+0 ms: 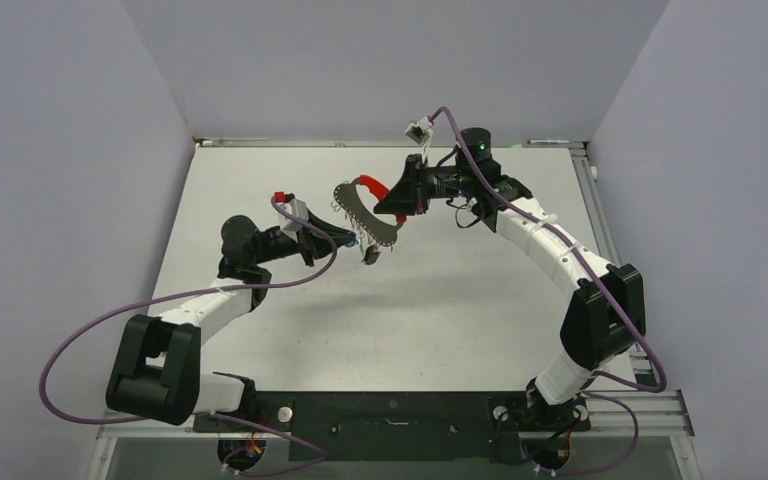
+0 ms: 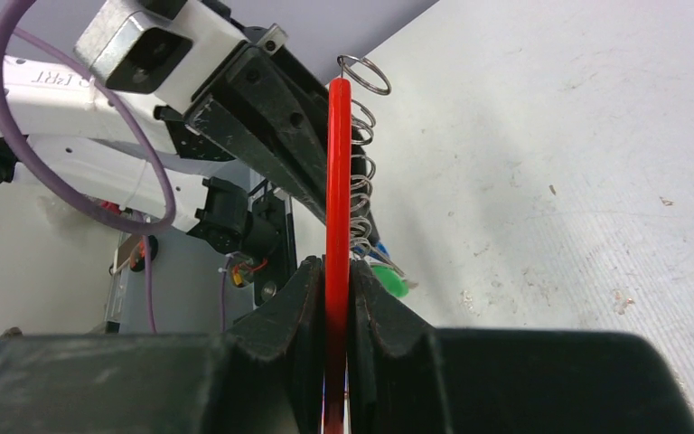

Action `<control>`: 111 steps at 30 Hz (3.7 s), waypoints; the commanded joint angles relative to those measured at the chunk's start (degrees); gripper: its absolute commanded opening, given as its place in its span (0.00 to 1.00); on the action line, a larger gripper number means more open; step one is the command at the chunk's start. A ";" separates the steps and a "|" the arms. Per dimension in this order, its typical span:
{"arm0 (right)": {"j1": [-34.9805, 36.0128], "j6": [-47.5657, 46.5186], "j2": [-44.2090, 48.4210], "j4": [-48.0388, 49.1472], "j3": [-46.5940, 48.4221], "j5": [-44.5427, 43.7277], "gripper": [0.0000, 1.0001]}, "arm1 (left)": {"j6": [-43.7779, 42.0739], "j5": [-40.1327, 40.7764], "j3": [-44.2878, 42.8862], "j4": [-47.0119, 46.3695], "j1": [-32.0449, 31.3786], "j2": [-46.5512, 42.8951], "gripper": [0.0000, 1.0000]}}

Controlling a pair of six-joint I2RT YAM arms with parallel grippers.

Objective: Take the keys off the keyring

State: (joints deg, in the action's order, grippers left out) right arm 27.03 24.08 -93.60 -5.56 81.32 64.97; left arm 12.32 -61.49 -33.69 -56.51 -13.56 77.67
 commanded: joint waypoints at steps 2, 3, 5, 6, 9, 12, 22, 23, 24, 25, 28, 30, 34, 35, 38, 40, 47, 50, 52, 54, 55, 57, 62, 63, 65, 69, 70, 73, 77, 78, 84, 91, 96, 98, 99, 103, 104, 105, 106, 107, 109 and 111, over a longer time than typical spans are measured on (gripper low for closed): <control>-2.82 2.56 0.71 7.23 -1.04 -0.35 0.05 | -1.04 1.37 -1.06 7.65 0.28 -3.24 0.00; -3.16 3.19 0.49 8.58 -1.72 -0.43 0.05 | -1.65 1.52 -1.44 9.52 0.34 -3.35 0.00; -3.73 4.52 -0.10 10.70 -3.01 -0.54 0.05 | -2.11 2.52 -2.34 13.09 0.49 -3.44 0.00; -3.88 4.98 -0.22 11.49 -3.68 -0.54 0.05 | -2.32 3.11 -3.19 15.56 0.55 -3.43 0.00; -4.14 5.42 -0.66 13.00 -5.07 -0.55 0.05 | -5.71 4.13 -6.70 25.94 0.51 -3.32 0.00; -4.34 6.61 -0.79 15.23 -7.06 -0.80 0.05 | -10.70 6.64 -11.73 38.37 0.53 -2.84 0.00; -4.31 11.72 -2.78 26.99 -17.55 -1.93 0.05 | -22.48 11.03 -18.44 59.92 -0.56 -3.38 0.00; -4.14 12.60 -3.05 28.82 -18.65 -1.76 0.05 | -23.49 12.24 -19.07 61.68 -0.91 -3.30 0.00; -3.95 13.14 -3.16 30.29 -19.75 -1.68 0.05 | -24.73 13.53 -19.81 63.44 -1.38 -3.16 0.00; -3.56 13.25 -3.18 31.20 -20.67 -1.65 0.05 | -25.92 14.66 -20.69 65.06 -1.96 -3.07 0.00; -2.90 13.45 -3.27 33.79 -23.43 -1.86 0.06 | -28.94 18.87 -22.58 69.24 -3.52 -2.85 0.00; -2.62 14.12 -3.49 35.69 -25.56 -1.95 0.08 | -30.66 20.72 -23.66 71.52 -4.41 -2.39 0.00; -2.52 15.04 -4.07 38.39 -28.54 -1.88 0.19 | -34.65 23.57 -25.48 75.27 -5.86 -1.41 0.00; -2.51 14.75 -4.08 38.57 -29.23 -1.81 0.23 | -35.53 24.04 -25.84 75.87 -6.06 -1.08 0.00; -2.66 12.80 -3.60 38.25 -30.68 -1.53 0.34 | -40.31 24.88 -27.16 79.14 -6.58 -0.31 0.00; -2.96 10.08 -3.05 35.49 -30.89 -1.66 0.41 | -43.58 25.07 -28.65 82.20 -6.93 0.37 0.00; -4.88 0.09 -1.39 26.05 -28.69 -1.05 0.63 | -57.31 25.23 -35.81 95.34 -7.79 3.24 0.00; -5.44 -4.08 -0.55 23.21 -27.46 -0.55 0.70 | -63.21 25.27 -37.44 99.79 -7.96 3.40 0.00; -5.49 -7.57 0.23 20.54 -26.14 -0.53 0.73 | -66.30 25.62 -37.96 101.90 -8.26 3.16 0.00; -5.49 -11.10 0.96 18.00 -24.90 -0.62 0.75 | -68.58 26.28 -38.74 103.71 -8.53 2.79 0.00; -5.54 -13.11 1.21 16.79 -24.16 -0.64 0.75 | -69.40 26.78 -39.44 104.70 -8.71 2.84 0.00; -5.49 -15.49 1.75 14.32 -22.78 -0.43 0.76 | -70.03 28.31 -40.76 106.01 -9.22 2.93 0.00; -5.41 -16.29 3.63 13.68 -21.76 -0.23 0.75 | -71.19 32.77 -40.41 106.05 -11.49 1.48 0.00; -5.38 -15.71 3.69 13.80 -21.61 -0.01 0.75 | -71.78 34.13 -40.09 106.30 -12.25 1.23 0.00; -5.32 -14.39 3.61 14.52 -21.71 0.65 0.75 | -72.31 36.10 -38.61 106.18 -13.42 0.72 0.00; -5.40 -13.22 3.39 16.27 -23.27 0.39 0.74 | -70.96 37.28 -35.77 104.49 -14.83 0.12 0.00; -5.40 -12.95 3.32 16.67 -23.79 0.23 0.74 | -69.89 37.01 -35.35 104.03 -14.97 0.14 0.00; -5.41 -11.36 2.76 18.00 -25.13 0.22 0.73 | -67.58 35.88 -34.05 103.76 -15.68 0.36 0.00; -5.33 -9.21 2.09 21.57 -27.09 -0.07 0.73 | -63.51 34.71 -31.53 103.02 -17.07 1.49 0.00; -5.32 -8.73 1.99 22.52 -27.75 -0.18 0.72 | -62.78 34.50 -30.71 102.91 -17.61 1.92 0.00; -4.78 -7.66 1.71 25.36 -31.42 -1.61 0.66 | -55.93 34.24 -30.01 100.20 -20.45 4.79 0.00; -4.92 -9.83 2.99 23.25 -32.16 -1.95 0.60 | -44.78 31.58 -35.00 97.97 -20.85 7.78 0.00; -4.75 -7.78 4.07 26.86 -33.33 -1.22 0.54 | -44.26 32.87 -36.35 97.29 -20.89 6.99 0.00; -4.43 -6.95 4.00 27.53 -33.34 -0.58 0.51 | -42.70 35.05 -36.73 96.88 -20.89 6.59 0.00; -4.24 -6.72 3.98 27.66 -33.21 -0.17 0.50 | -42.09 35.63 -36.97 97.13 -20.81 6.52 0.00; -3.89 -6.76 4.16 27.88 -32.93 0.03 0.48 | -38.11 37.78 -37.44 98.15 -20.76 6.55 0.00; -3.91 -6.68 4.02 27.73 -32.69 -0.08 0.47 | -36.83 38.24 -37.55 98.29 -20.71 6.66 0.00; -3.84 -6.76 4.04 27.54 -32.37 -0.06 0.46 | -35.36 38.59 -37.63 98.55 -20.64 6.76 0.00; -3.89 -6.83 4.04 27.49 -32.18 -0.02 0.46 | -33.58 38.70 -37.59 98.44 -20.52 6.78 0.00; -3.72 -7.08 4.03 27.46 -32.00 -0.11 0.46 | -31.87 38.55 -37.52 98.17 -20.24 6.66 0.00; -3.36 -7.77 3.84 27.02 -31.57 -0.20 0.45 | -28.80 37.15 -37.26 97.60 -19.94 6.26 0.00; -2.74 -8.45 3.56 27.06 -31.47 -0.18 0.45 | -27.41 35.41 -36.55 96.65 -19.91 5.44 0.00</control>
State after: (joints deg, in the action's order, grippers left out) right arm 23.07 17.50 -92.25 17.98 47.99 63.44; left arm -21.65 -23.81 -68.36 42.89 -33.98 85.84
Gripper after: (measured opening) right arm 0.452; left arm 0.020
